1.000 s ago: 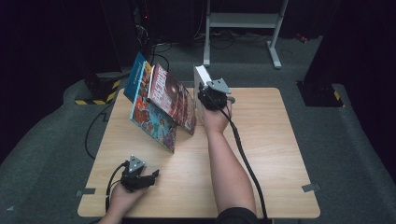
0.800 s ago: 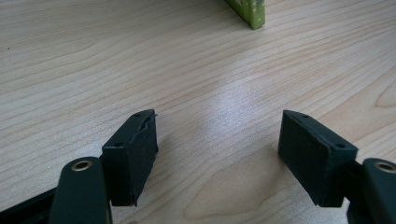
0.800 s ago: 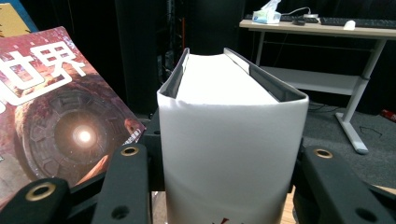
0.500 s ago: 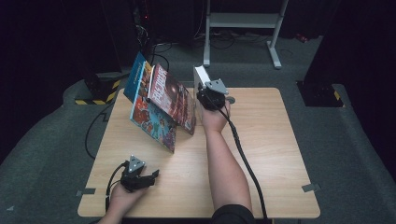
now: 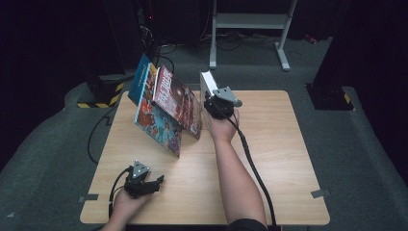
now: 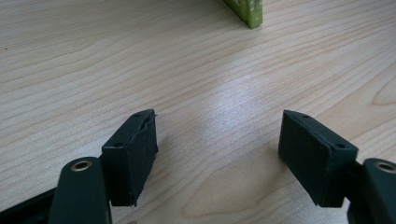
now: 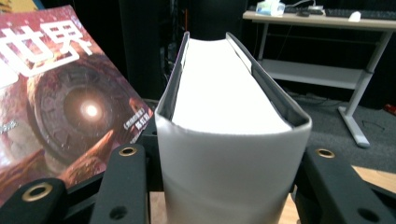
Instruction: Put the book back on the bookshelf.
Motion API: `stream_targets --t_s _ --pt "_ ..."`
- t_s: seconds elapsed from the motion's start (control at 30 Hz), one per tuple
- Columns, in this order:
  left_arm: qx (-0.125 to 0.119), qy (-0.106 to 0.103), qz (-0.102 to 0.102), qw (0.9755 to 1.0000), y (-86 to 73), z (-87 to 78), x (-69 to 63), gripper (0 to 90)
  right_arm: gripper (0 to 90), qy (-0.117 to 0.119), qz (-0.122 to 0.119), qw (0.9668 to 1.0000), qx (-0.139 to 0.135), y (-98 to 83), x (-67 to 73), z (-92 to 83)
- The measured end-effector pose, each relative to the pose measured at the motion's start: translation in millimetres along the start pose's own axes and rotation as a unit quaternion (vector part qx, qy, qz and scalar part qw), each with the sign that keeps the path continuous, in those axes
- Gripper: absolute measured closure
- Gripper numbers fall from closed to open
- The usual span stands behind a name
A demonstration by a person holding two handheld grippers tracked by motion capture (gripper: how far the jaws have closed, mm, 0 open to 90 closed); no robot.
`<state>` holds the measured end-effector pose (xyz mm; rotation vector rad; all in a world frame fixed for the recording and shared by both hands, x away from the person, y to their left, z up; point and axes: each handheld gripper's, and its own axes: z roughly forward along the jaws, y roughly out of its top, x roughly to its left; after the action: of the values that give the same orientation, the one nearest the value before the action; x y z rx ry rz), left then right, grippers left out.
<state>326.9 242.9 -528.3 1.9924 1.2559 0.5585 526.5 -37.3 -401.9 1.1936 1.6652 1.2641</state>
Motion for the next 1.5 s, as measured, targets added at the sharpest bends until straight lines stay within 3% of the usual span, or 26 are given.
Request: stream_targets --t_s 0.5,0.83,1.0,1.17,1.33,1.5 --pt "0.001 0.007 0.006 1.0 0.5 0.6 -1.8 28.4 51.2 0.012 0.009 0.9996 0.022 -1.0 -8.6 -8.7" --pt "0.001 0.007 0.006 1.0 0.5 0.6 -1.8 28.4 43.7 0.026 0.028 0.9987 0.035 5.2 -15.5 -6.4" --pt "0.001 0.007 0.006 1.0 0.4 0.6 -1.7 28.3 47.1 0.032 0.028 0.998 0.047 7.0 -14.9 -2.6" --pt "0.001 0.006 0.006 1.0 0.4 0.6 -1.7 28.3 53.3 0.009 0.016 0.9984 0.053 8.9 -9.0 -2.6" --pt "0.001 0.005 0.007 1.0 0.4 0.6 -1.4 28.3 54.2 0.005 0.003 0.9988 0.05 9.9 -4.8 -2.4" --pt "-0.001 0.004 0.006 1.0 0.3 0.7 -1.1 28.3 54.3 -0.009 0.011 0.9989 0.046 11.5 -3.5 -0.6"
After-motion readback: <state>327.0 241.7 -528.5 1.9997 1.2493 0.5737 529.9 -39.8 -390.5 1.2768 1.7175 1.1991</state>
